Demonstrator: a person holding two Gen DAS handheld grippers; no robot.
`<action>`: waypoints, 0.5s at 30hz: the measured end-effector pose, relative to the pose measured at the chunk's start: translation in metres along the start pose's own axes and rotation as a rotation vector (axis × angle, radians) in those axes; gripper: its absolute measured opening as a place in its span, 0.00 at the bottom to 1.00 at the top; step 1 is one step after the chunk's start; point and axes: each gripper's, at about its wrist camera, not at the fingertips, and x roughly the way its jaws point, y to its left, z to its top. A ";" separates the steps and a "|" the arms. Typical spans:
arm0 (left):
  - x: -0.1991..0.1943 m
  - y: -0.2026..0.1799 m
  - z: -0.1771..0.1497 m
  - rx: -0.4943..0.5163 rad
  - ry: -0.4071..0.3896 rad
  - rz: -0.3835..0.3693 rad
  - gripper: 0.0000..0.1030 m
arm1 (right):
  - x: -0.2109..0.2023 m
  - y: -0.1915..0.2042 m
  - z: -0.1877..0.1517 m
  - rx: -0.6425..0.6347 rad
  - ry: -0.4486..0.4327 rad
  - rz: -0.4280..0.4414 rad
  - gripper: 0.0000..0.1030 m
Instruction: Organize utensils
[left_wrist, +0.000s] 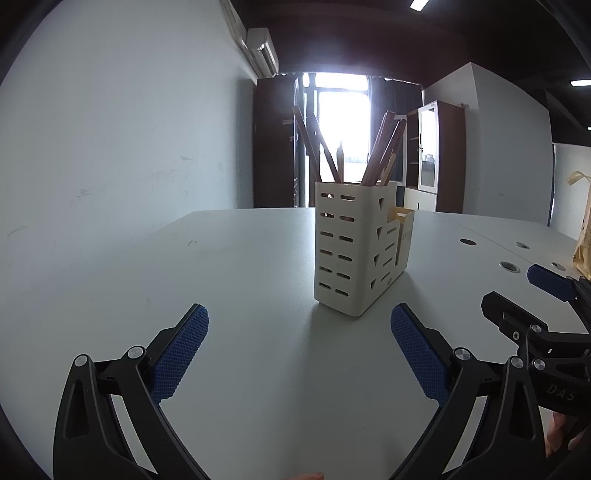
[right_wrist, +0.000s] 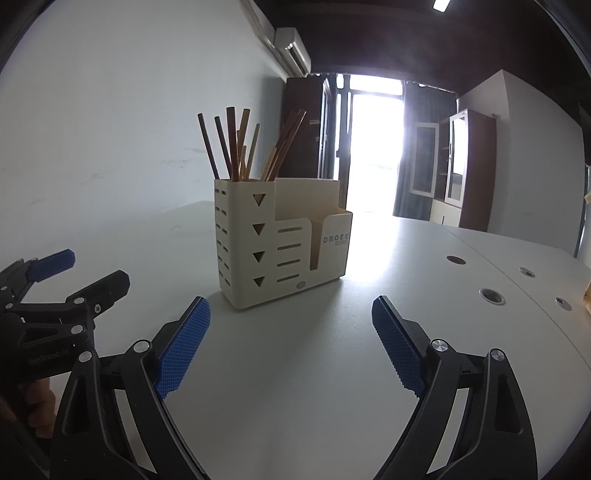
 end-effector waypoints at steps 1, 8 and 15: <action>0.000 0.000 0.000 0.001 0.002 -0.001 0.94 | 0.000 0.000 0.000 -0.001 -0.001 -0.001 0.87; 0.002 -0.001 0.000 0.010 0.001 -0.007 0.94 | -0.002 0.001 0.000 -0.006 -0.011 -0.008 0.87; 0.006 -0.001 0.000 0.014 0.010 -0.012 0.94 | 0.001 -0.005 0.000 0.024 -0.004 -0.008 0.87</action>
